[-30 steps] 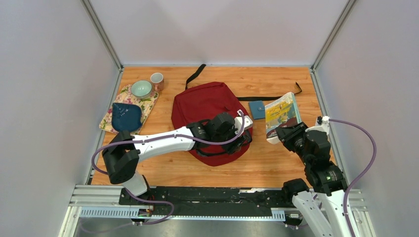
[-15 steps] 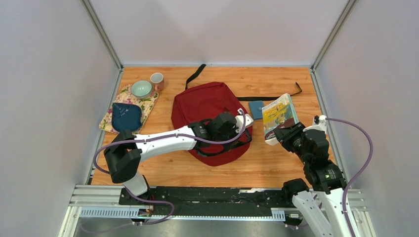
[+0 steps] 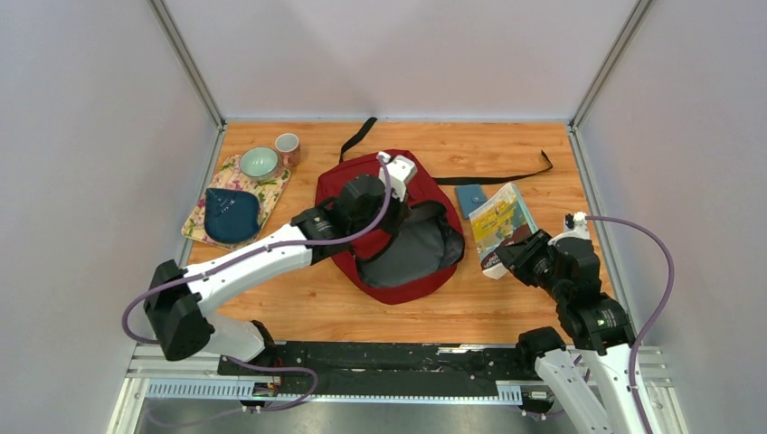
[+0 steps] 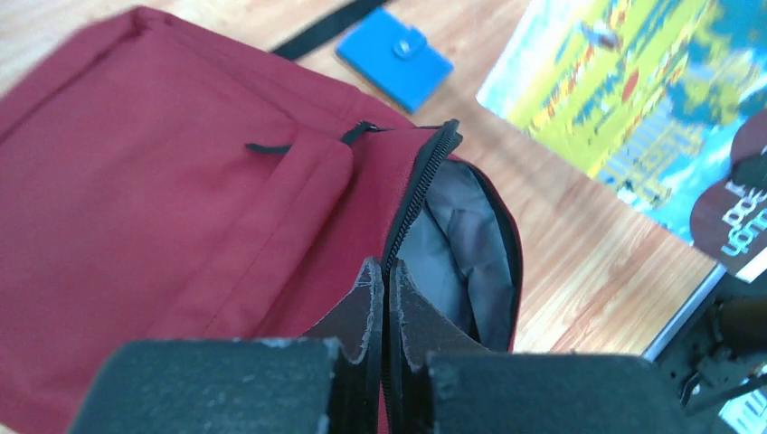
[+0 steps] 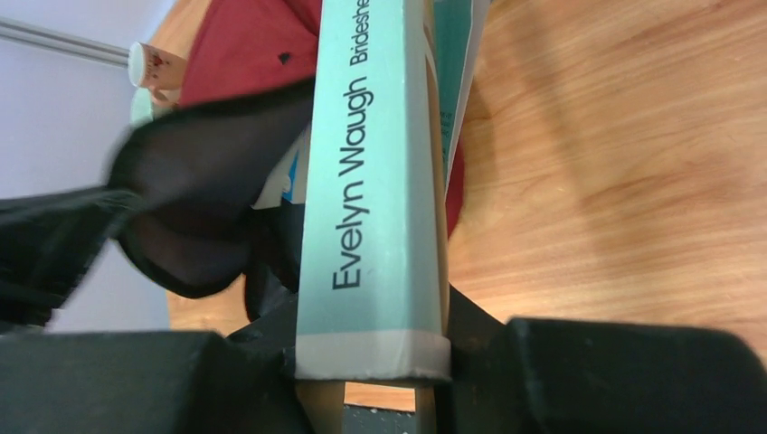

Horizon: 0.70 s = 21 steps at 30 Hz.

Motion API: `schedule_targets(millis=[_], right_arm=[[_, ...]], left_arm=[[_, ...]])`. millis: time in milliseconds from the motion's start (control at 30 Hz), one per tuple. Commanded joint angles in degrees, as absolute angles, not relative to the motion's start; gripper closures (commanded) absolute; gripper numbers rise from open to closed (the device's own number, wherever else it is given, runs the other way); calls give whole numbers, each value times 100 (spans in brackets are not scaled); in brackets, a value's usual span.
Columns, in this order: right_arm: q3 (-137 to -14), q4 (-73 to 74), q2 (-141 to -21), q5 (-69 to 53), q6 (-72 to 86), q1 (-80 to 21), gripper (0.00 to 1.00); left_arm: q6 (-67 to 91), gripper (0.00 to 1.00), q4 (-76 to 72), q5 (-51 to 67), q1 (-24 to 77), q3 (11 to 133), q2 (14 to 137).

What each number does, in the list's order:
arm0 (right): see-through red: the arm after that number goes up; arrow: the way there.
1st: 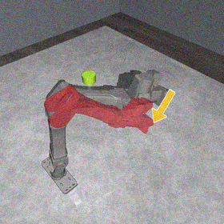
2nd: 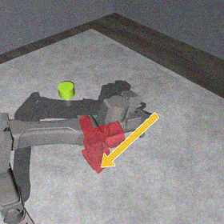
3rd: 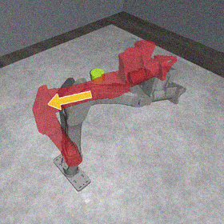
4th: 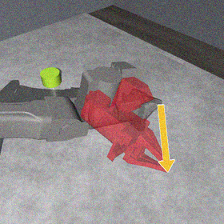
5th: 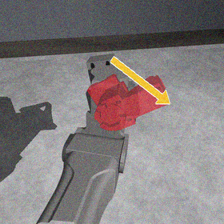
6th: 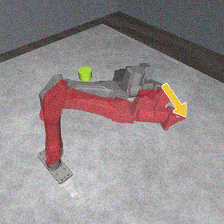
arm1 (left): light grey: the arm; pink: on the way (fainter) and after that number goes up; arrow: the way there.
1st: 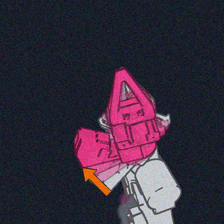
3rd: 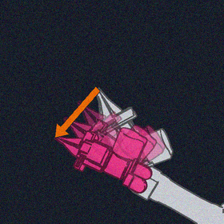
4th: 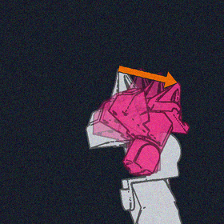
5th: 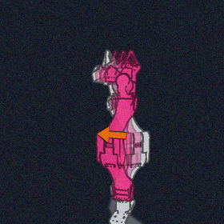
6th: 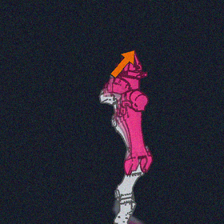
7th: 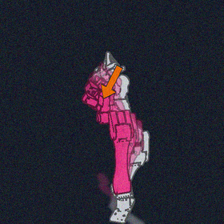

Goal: Pack the student bag
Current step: Place the book in the student bag.

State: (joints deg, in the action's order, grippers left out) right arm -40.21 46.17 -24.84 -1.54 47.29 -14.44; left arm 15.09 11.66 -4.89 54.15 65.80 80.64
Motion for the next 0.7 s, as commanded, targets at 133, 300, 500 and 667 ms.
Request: schedule_targets(millis=[133,300,500,667], right_arm=[[-4922,4790,-2399,-25,4148,-1459,100],[-4913,5026,-2584,-1150,4613,-1441,100],[-4738,4738,-2813,-2659,4956,-1450,100],[-4571,4500,-2751,-3129,5299,-1450,100]], left_arm=[[1626,100,194,-1028,5388,6259,6997],[1582,100,-167,-1098,5388,6117,6838],[1652,100,-246,-994,5388,6108,6873],[1687,100,-290,-958,5396,6126,6891]])
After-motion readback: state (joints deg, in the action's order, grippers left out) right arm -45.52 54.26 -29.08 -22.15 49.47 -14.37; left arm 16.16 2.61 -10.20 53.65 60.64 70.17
